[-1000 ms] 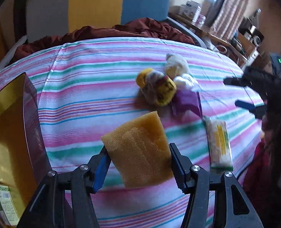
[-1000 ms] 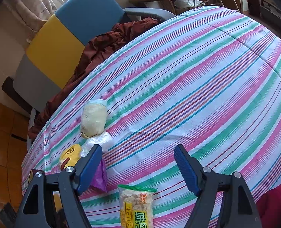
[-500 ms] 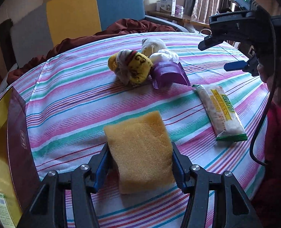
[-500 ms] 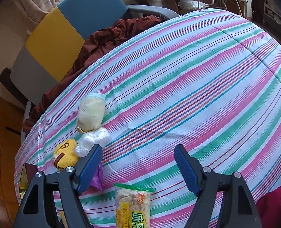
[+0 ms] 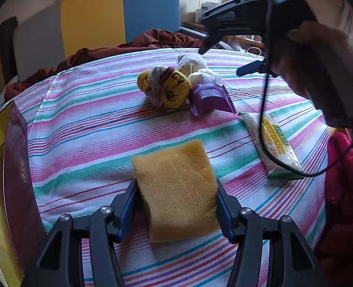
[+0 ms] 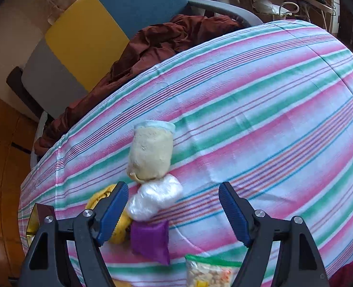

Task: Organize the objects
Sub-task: 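Grasp the beige knit sock with the right gripper while the left gripper holds the sponge, then carry the yellow sponge into the tray and open the left gripper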

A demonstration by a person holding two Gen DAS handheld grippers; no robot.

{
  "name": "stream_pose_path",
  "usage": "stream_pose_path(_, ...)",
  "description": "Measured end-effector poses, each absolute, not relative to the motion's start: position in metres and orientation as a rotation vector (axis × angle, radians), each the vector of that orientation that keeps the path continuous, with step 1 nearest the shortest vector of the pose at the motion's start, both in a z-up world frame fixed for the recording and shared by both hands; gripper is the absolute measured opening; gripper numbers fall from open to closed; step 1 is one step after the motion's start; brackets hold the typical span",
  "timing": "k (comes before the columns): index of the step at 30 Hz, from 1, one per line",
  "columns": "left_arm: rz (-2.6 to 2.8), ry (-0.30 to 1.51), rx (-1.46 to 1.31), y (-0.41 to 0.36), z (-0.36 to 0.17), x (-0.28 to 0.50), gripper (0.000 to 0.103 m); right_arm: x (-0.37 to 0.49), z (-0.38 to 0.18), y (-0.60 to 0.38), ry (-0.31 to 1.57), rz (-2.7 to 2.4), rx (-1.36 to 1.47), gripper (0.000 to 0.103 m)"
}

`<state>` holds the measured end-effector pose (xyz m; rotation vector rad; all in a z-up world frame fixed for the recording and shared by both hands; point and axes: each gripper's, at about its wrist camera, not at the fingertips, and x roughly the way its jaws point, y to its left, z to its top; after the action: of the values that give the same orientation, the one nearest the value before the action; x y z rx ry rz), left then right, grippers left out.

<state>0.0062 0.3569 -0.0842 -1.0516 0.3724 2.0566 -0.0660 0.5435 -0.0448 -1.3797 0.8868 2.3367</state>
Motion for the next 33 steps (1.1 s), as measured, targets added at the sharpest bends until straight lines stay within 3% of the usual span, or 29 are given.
stream_pose_path(6,2.046,0.352,-1.047,0.355,-0.085,0.005,0.059,-0.122,-0.072,0.535,0.772,2.289,-1.482,0.079)
stream_pose_path(8,2.042,0.35,-1.044,0.355,-0.085,0.004,0.059,-0.129,-0.074,0.53,0.733,2.317,-1.485,0.056)
stream_pose_path(10,2.037,0.344,-1.044,0.352,-0.085,0.003,0.059,-0.129,-0.065,0.526,0.654,2.341,-1.467,0.054)
stream_pose_path(20,2.044,0.346,-1.04,0.353,-0.085,0.001,0.059,-0.043,-0.01,0.539,0.66,2.452,-1.27,0.054)
stream_pose_path(25,2.048,0.346,-1.071,0.353,-0.081,0.002,0.057,0.0,-0.016,0.515,0.706,2.532,-1.31,0.054)
stream_pose_path(33,2.129,0.336,-1.07,0.329,-0.058,0.009,0.056,-0.004,-0.035,0.466,0.565,2.66,-1.489,0.054)
